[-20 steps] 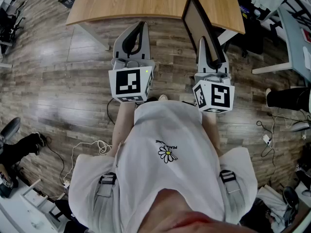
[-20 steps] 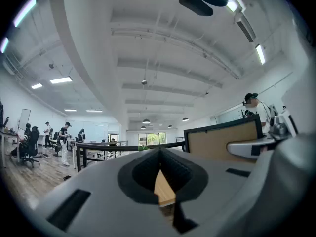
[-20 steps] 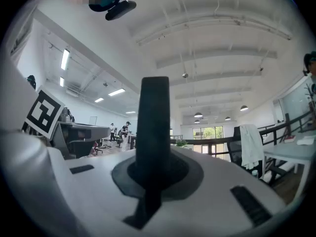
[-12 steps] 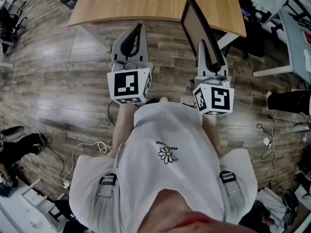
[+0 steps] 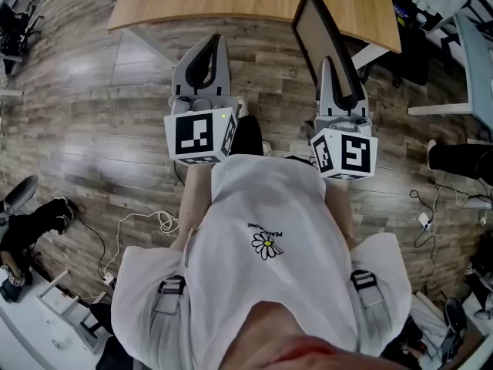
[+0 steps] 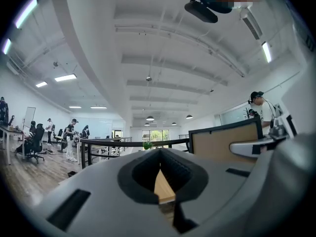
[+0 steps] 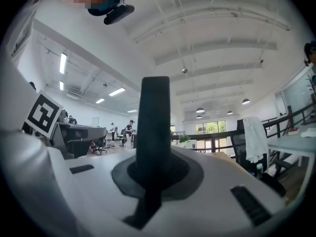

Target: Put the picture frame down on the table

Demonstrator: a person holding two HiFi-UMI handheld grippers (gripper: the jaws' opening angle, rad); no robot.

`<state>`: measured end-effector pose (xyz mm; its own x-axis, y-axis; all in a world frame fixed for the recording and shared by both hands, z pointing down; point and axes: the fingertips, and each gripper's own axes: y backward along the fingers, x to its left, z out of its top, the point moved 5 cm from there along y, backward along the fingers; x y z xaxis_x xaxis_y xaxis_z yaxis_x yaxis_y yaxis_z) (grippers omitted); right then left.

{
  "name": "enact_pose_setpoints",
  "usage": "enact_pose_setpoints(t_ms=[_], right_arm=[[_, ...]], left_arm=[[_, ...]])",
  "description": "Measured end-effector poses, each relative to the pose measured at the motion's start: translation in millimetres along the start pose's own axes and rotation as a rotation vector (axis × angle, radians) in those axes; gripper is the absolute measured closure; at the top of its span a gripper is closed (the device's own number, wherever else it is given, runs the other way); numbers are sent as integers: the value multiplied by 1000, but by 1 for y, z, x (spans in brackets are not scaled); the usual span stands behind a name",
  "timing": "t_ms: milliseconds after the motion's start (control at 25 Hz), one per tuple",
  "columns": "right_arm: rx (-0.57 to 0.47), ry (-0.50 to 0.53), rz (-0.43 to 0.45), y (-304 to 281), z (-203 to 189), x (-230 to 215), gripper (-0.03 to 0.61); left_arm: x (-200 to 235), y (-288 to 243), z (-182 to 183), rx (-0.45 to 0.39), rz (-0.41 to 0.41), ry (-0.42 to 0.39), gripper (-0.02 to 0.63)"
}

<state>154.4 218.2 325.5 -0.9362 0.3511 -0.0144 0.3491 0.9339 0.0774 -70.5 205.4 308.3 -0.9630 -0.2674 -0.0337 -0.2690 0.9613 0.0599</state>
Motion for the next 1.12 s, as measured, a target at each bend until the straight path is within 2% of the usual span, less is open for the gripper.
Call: enact_pose_setpoints(t_ms=[80,280,400,600,800,1120], right_arm=[[19,17,-6,-5,-4,0,560],[40,-67,-31,-34,-17,-12,560],[47,-58,-35,-54,-18,-20,560],[45,-3,-65,-113,-24,-28,560],[80,36,-86,-191,-33,-38,560],[115,207,-140,-306,-21,-36,560]], left_arm=[[4,-5,-2,-10,-9,-4,598],[14,-41,-5,-18,-22,-20,598],[22,-63,-2,-37,-27,-11,598],[53,-114,-10,-51,-34,35,598],[94,-183,-14,-52,-38,20,598],[161,-295,-4,-53,-84,14,598]])
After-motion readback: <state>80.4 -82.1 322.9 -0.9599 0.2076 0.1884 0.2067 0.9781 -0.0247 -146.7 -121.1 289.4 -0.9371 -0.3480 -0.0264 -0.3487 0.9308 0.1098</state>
